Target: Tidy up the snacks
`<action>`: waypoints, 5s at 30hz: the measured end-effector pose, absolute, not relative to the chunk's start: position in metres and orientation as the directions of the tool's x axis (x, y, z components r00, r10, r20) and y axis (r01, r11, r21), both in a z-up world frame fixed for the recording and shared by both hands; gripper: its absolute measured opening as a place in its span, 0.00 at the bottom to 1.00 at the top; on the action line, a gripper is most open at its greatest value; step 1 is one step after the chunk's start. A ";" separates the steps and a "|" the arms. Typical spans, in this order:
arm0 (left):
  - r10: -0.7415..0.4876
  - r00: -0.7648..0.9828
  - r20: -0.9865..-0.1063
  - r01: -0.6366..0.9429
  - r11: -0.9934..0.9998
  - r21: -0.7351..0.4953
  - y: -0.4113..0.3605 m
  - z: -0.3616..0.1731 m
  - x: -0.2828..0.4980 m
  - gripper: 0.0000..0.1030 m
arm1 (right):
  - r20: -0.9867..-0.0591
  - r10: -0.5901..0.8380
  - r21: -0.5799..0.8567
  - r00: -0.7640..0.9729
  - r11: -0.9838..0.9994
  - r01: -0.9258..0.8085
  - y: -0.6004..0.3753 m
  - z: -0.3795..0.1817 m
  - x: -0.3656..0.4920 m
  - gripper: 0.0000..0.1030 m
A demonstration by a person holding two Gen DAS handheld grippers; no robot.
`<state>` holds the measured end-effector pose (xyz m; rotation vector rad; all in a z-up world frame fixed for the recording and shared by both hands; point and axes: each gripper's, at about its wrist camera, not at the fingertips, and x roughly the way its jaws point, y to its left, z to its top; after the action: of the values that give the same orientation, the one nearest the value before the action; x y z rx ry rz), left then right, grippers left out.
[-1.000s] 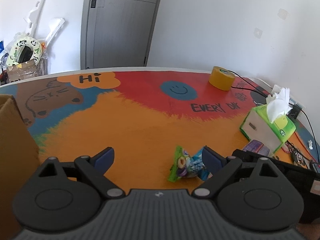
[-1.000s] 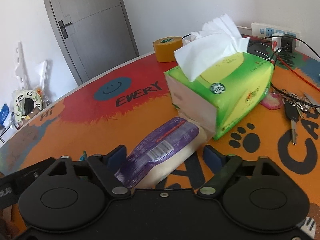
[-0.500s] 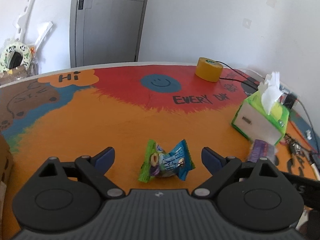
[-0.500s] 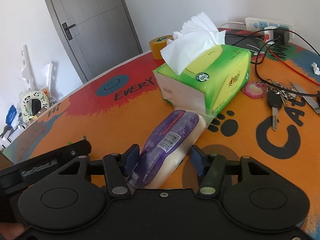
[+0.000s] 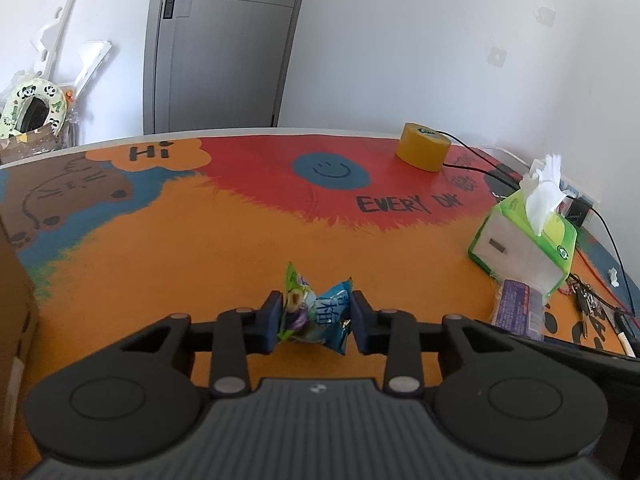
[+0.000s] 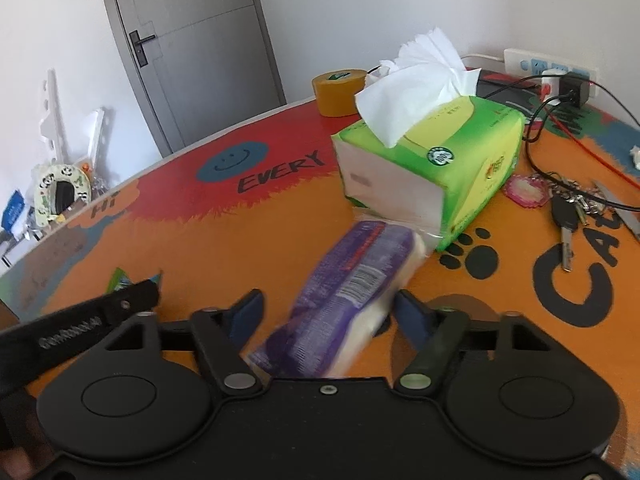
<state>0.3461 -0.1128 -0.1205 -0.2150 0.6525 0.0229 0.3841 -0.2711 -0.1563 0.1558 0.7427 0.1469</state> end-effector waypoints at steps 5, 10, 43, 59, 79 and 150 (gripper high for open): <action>-0.055 0.798 -0.600 -0.092 0.973 -0.212 -0.106 -0.116 0.329 0.33 | -0.659 0.220 0.224 0.719 0.970 -0.092 -0.279 -0.154 0.371 0.36; -0.063 0.805 -0.589 -0.088 0.971 -0.223 -0.100 -0.108 0.310 0.33 | -0.649 0.273 0.273 0.711 0.955 -0.117 -0.280 -0.150 0.355 0.29; -0.007 0.888 -0.459 -0.117 0.963 -0.242 -0.045 -0.042 0.206 0.33 | -0.466 0.523 0.406 0.713 0.843 -0.353 -0.234 -0.089 0.290 0.26; 0.084 0.900 -0.428 -0.210 0.944 -0.255 0.007 -0.023 0.175 0.33 | -0.427 0.614 0.404 0.665 0.787 -0.467 -0.187 -0.069 0.283 0.26; 0.173 0.882 -0.439 -0.317 0.906 -0.280 0.071 -0.023 0.152 0.33 | -0.410 0.682 0.376 0.605 0.731 -0.569 -0.124 -0.052 0.271 0.26; 0.176 0.842 -0.510 -0.329 0.917 -0.227 0.034 -0.014 0.097 0.97 | -0.433 0.625 0.390 0.650 0.780 -0.490 -0.195 -0.053 0.223 0.93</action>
<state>0.0974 0.0338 -0.0137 -0.3147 0.5036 0.2718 0.2230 -0.1954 -0.0533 0.2474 0.5825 0.6406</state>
